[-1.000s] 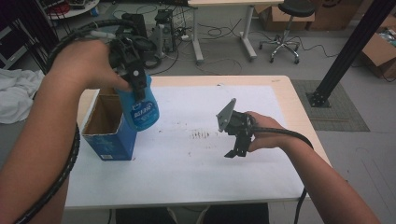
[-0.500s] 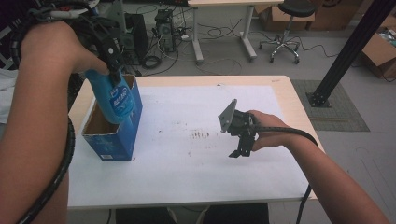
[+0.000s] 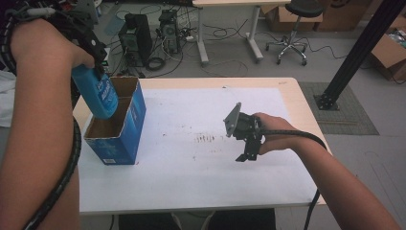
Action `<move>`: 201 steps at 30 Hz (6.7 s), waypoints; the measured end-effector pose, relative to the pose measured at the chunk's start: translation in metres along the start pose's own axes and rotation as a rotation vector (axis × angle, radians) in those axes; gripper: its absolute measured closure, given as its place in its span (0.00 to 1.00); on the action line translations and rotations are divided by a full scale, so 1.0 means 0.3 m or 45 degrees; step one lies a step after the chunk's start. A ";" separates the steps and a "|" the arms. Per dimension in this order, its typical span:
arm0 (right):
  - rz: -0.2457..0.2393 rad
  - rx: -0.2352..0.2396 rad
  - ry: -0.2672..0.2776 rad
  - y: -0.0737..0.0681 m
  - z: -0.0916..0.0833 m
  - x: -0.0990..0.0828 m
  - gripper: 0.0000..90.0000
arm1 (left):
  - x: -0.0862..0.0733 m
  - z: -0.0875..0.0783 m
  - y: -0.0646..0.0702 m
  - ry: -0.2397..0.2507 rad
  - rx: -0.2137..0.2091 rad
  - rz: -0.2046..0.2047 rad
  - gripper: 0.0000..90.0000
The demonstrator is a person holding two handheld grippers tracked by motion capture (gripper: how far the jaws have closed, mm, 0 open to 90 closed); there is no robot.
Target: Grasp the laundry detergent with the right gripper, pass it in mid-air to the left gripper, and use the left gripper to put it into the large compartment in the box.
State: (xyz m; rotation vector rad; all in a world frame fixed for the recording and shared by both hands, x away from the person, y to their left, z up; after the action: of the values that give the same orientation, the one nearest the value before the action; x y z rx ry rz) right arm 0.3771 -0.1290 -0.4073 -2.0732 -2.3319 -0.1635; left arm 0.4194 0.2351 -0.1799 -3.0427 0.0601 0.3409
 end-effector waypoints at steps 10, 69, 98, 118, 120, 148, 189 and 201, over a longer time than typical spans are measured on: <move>0.016 -0.011 0.007 0.009 -0.003 -0.009 0.00 | 0.042 0.088 -0.026 -0.034 -0.021 -0.014 0.43; 0.062 -0.004 0.010 0.003 0.041 -0.043 0.00 | 0.193 0.643 -0.003 -0.106 -0.008 0.051 0.43; 0.044 -0.025 0.001 -0.004 0.024 -0.018 0.00 | 0.167 0.587 -0.002 -0.038 -0.017 0.111 0.37; 0.046 -0.032 0.021 0.007 0.025 -0.013 0.00 | 0.138 0.479 0.005 -0.014 0.021 0.144 0.27; 0.042 -0.034 0.018 0.008 0.026 -0.012 0.00 | 0.134 0.466 0.009 -0.017 0.019 0.147 0.25; 0.044 -0.025 0.023 0.016 0.030 0.000 0.00 | 0.087 0.347 0.137 0.022 0.046 0.354 0.11; 0.058 -0.020 -0.031 -0.004 -0.016 -0.052 0.00 | 0.015 0.338 0.508 0.086 0.209 1.265 0.00; 0.069 -0.018 -0.047 -0.002 -0.022 -0.083 0.00 | -0.052 0.403 0.603 0.042 0.268 1.630 0.00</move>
State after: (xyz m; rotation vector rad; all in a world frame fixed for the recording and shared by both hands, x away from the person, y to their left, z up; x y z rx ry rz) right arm 0.3791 -0.1542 -0.4026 -2.1618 -2.2986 -0.1425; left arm 0.3691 0.0653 -0.3074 -2.3492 1.8712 0.2876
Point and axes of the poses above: each handheld gripper's, and its own axes: z roughly forward along the jaws, x roughly out of its top, y roughly to its right, the point moved 9 cm from there along z, roughly forward along the jaws, and after that the axes turned 13 degrees about -y, right-handed, at the moved point
